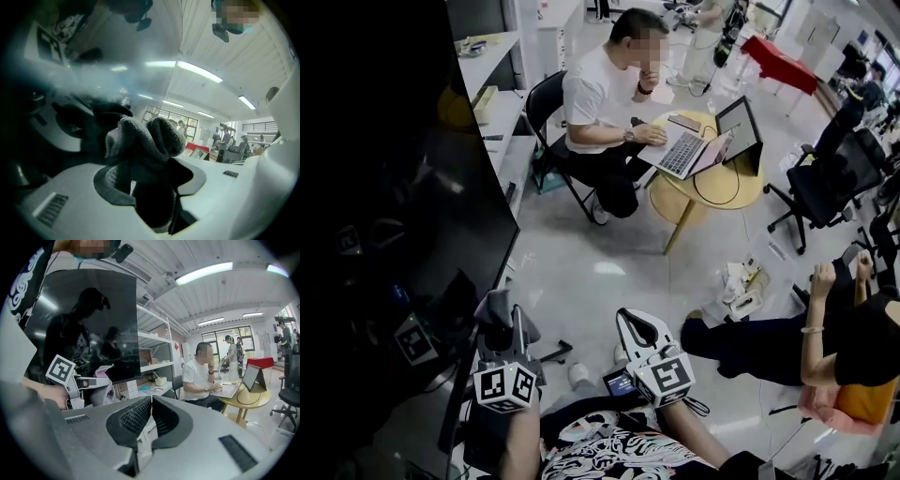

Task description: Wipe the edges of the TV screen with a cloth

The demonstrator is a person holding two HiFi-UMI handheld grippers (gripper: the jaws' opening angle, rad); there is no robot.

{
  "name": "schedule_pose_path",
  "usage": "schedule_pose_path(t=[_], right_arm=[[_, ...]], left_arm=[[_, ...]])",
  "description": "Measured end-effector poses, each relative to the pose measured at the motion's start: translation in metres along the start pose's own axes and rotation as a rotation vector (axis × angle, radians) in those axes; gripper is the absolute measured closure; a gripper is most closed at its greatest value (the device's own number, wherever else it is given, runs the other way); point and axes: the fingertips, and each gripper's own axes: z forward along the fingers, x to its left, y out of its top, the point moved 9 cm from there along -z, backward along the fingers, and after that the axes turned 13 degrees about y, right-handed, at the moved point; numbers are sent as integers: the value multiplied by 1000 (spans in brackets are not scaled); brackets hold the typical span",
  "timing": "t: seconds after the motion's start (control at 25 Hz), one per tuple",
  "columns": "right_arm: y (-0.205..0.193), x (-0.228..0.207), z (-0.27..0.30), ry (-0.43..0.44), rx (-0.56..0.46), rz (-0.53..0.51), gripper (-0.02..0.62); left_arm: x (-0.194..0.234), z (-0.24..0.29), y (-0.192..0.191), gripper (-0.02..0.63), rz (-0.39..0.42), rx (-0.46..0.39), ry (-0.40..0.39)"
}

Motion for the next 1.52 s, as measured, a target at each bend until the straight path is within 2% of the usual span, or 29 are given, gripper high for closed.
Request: schedule_pose_path(t=[0.24, 0.48, 0.8, 1.16, 1.4, 1.52], right_arm=[[11, -24, 15, 59, -8, -25, 565], [18, -26, 19, 118, -26, -41, 565], [15, -56, 16, 118, -17, -18, 565], [19, -88, 22, 151, -15, -22, 565], [21, -110, 22, 185, 5, -40, 565], [20, -121, 21, 199, 11, -44, 565]], left_arm=[[-9, 10, -2, 408, -6, -1, 22], [-16, 15, 1, 408, -8, -18, 42], [-28, 36, 0, 408, -24, -7, 84], [-45, 64, 3, 408, -55, -6, 199], [-54, 76, 4, 408, -130, -19, 245], [-59, 82, 4, 408, -119, -19, 272]])
